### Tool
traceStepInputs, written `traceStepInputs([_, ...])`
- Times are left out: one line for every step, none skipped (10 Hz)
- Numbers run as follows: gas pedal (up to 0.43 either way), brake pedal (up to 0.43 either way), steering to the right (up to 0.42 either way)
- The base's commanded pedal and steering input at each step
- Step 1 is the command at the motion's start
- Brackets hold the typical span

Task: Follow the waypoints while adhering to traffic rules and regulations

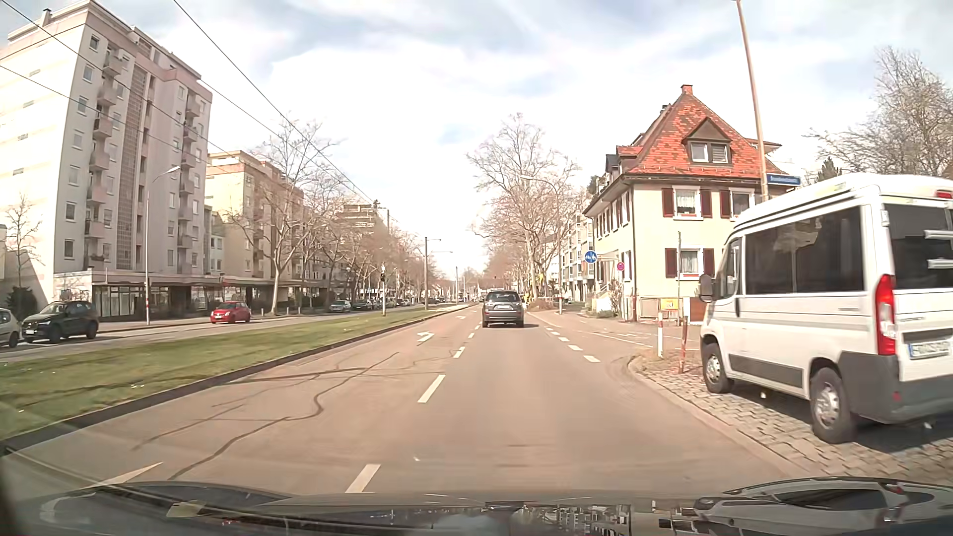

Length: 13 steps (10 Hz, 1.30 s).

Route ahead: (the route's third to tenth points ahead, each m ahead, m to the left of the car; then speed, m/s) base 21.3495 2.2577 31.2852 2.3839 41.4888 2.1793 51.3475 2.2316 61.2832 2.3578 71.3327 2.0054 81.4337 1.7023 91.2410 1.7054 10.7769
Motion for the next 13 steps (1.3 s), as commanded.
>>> traceStepInputs([0.059,0.000,0.003])
traceStepInputs([0.059,0.000,0.003])
traceStepInputs([0.059,0.000,0.003])
traceStepInputs([0.059,0.000,0.003])
traceStepInputs([0.059,0.000,0.003])
traceStepInputs([0.059,0.000,0.003])
traceStepInputs([0.059,0.000,0.002])
traceStepInputs([0.059,0.000,0.002])
traceStepInputs([0.059,0.000,0.002])
traceStepInputs([0.059,0.000,0.002])
traceStepInputs([0.059,0.000,0.002])
traceStepInputs([0.059,0.000,0.002])
traceStepInputs([0.059,0.000,0.004])
